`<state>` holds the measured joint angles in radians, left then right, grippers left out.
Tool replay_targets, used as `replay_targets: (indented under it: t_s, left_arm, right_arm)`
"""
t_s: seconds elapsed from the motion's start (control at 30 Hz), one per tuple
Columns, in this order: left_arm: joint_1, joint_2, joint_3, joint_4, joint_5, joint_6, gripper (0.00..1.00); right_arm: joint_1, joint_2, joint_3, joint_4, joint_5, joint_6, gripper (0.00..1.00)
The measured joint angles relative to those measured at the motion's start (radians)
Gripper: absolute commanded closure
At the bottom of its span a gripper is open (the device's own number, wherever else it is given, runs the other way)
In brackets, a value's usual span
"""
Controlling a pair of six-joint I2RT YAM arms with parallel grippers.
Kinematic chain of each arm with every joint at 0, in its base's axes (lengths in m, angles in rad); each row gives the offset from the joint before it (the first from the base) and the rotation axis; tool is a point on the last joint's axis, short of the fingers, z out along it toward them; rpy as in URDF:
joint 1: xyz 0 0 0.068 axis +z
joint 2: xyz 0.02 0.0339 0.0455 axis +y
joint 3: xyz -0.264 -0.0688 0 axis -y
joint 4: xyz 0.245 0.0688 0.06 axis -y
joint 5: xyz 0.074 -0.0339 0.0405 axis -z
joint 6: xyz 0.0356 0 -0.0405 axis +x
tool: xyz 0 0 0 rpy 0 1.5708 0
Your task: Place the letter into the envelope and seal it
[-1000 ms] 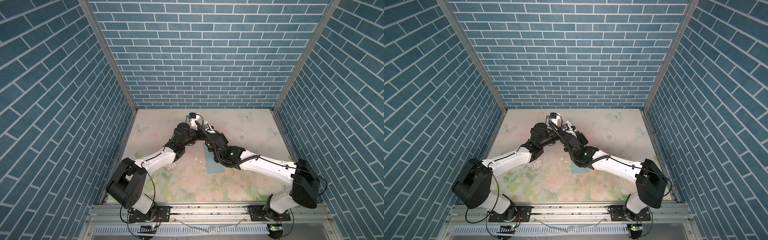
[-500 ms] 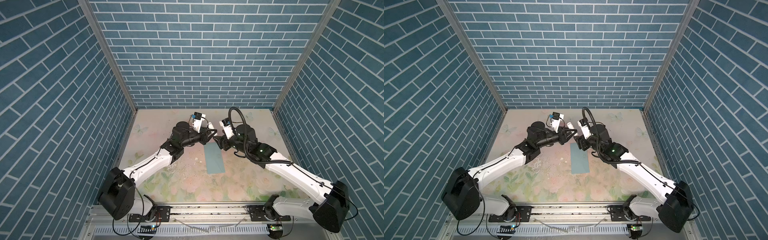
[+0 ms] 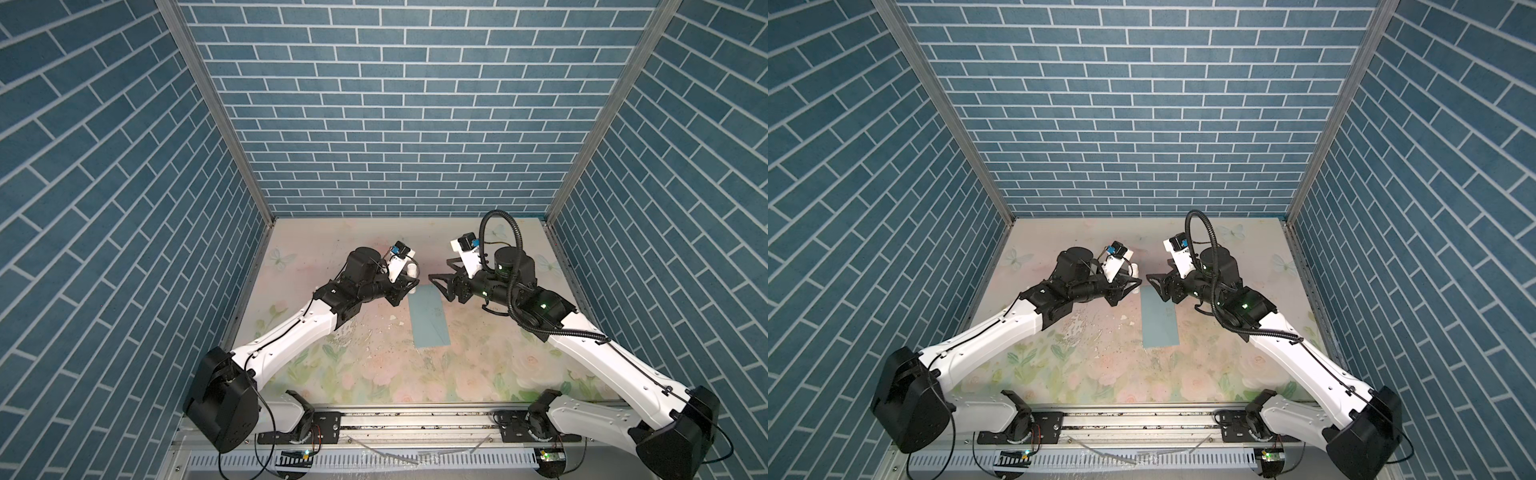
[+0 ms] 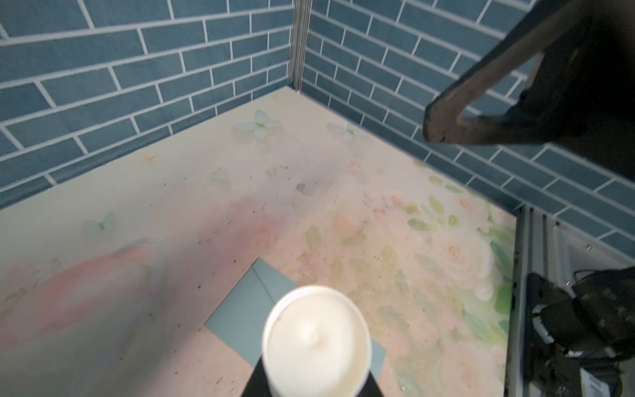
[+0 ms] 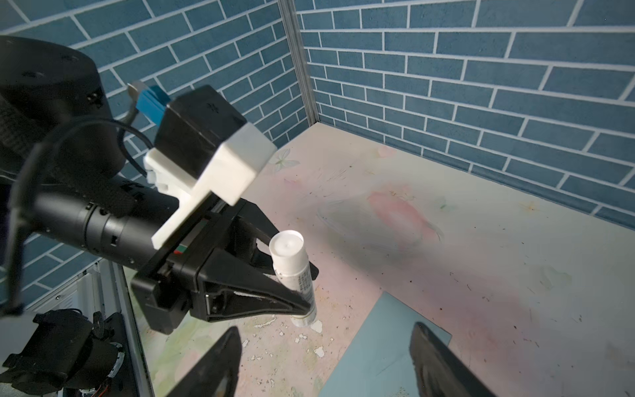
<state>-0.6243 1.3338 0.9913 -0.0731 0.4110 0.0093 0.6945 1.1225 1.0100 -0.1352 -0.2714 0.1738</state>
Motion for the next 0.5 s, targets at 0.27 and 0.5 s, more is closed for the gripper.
replay_targets:
  t_s: [0.27,0.5]
  left_arm:
    - [-0.005,0.000,0.054,-0.136,-0.052,0.100,1.00]
    - [-0.011,0.000,0.054,-0.158,-0.053,0.114,1.00]
  right_arm:
    - [0.000,0.082,0.000,0.061,-0.023,0.067,0.23]
    - [0.000,0.147,0.002,0.141,-0.085,0.135,0.23]
